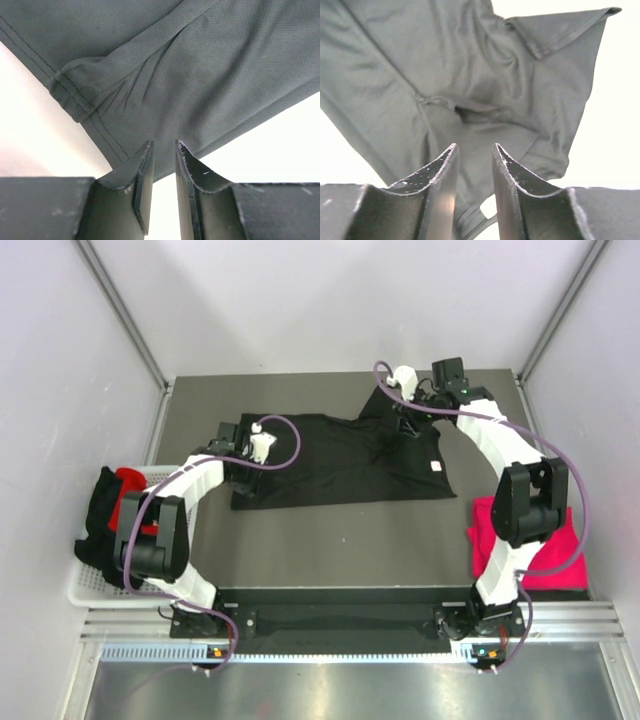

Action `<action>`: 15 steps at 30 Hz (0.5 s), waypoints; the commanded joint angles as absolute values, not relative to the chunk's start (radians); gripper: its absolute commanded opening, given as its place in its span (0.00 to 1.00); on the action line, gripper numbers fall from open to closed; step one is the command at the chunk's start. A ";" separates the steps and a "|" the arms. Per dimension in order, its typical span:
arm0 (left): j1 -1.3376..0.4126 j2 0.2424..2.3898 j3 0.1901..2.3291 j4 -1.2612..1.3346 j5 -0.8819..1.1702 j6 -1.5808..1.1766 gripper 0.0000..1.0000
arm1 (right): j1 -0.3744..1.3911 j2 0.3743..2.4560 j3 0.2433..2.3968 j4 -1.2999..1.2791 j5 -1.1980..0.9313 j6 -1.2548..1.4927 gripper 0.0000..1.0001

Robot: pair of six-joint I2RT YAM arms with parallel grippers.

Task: Fold and stack the t-shirts
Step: Fold the tshirt

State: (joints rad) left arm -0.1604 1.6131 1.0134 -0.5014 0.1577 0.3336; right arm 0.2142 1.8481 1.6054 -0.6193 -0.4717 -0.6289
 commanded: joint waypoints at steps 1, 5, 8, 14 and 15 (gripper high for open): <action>-0.158 1.571 1.006 -0.512 0.179 0.333 0.28 | 0.225 1.842 1.556 -0.635 -0.456 -0.650 0.32; -0.158 1.560 0.997 -0.514 0.169 0.339 0.28 | 0.248 1.904 1.546 -0.742 -0.503 -0.681 0.28; -0.158 1.552 0.999 -0.511 0.173 0.337 0.28 | 0.276 1.953 1.563 -0.758 -0.494 -0.689 0.28; -0.158 1.546 0.988 -0.509 0.163 0.336 0.28 | 0.299 2.078 1.679 -0.776 -0.486 -0.660 0.27; -0.158 1.548 0.986 -0.511 0.163 0.336 0.28 | 0.298 2.095 1.698 -0.787 -0.485 -0.655 0.27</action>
